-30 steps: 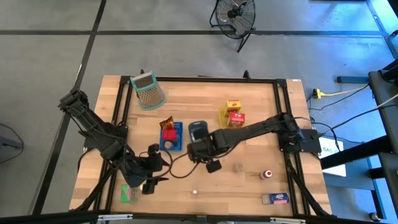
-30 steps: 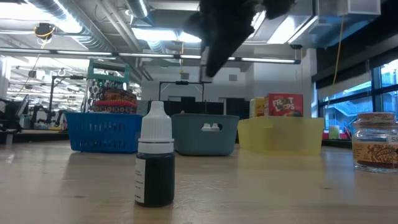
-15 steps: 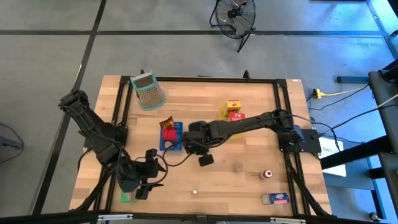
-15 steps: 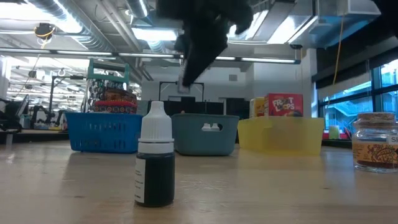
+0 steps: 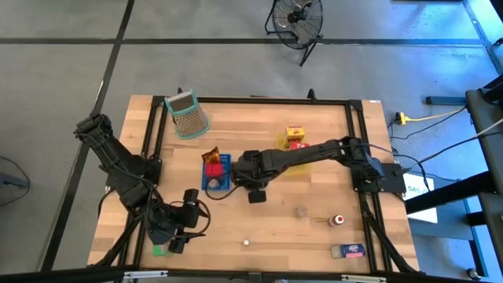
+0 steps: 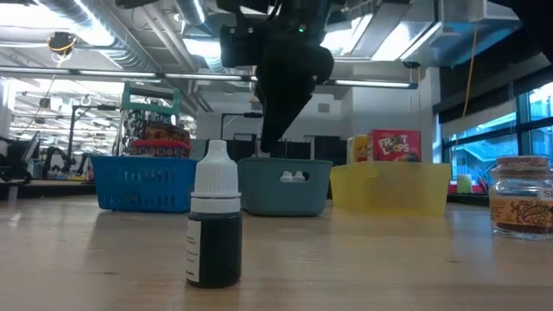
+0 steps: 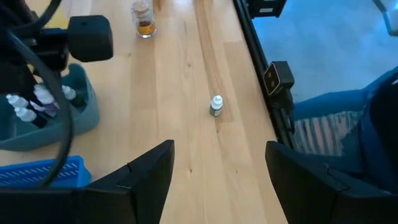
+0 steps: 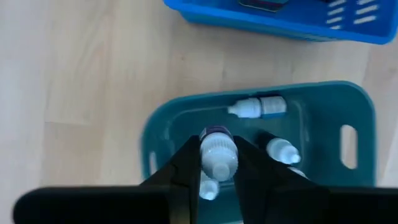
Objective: Pick & Place Kitchen Items
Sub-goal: Put the small food coloring bottle into the gray bin
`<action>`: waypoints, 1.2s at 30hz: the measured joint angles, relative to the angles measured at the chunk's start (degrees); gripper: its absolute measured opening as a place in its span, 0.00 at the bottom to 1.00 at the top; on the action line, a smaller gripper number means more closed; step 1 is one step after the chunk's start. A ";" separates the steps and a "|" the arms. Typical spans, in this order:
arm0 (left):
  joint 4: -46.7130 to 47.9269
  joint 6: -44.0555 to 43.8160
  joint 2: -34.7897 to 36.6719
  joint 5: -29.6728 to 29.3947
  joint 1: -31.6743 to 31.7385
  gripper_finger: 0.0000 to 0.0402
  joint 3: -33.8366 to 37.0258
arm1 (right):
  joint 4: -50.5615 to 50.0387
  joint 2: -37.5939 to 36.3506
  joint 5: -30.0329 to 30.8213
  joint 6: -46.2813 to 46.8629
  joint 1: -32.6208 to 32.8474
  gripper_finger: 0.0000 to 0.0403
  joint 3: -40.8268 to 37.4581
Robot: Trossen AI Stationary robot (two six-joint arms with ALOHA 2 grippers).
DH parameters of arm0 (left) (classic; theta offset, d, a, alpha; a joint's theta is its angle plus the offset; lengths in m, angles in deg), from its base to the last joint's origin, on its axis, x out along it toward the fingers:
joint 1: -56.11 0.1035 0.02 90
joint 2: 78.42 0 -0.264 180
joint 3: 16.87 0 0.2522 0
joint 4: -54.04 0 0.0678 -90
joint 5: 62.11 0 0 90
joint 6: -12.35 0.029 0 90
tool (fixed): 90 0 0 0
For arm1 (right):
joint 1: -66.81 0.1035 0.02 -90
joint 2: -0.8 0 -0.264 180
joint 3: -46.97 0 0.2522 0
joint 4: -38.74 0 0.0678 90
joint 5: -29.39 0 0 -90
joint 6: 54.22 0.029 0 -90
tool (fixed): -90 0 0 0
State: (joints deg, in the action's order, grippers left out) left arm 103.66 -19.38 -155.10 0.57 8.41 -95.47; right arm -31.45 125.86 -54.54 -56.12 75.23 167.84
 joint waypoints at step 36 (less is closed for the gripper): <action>0.06 -1.26 0.00 -0.01 -0.75 0.62 -0.02 | -0.70 4.01 -7.75 -2.50 -2.15 0.18 0.04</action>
State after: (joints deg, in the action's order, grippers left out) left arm 103.72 -20.64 -155.10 0.56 7.66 -95.49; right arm -32.16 129.87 -62.29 -58.62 73.08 167.89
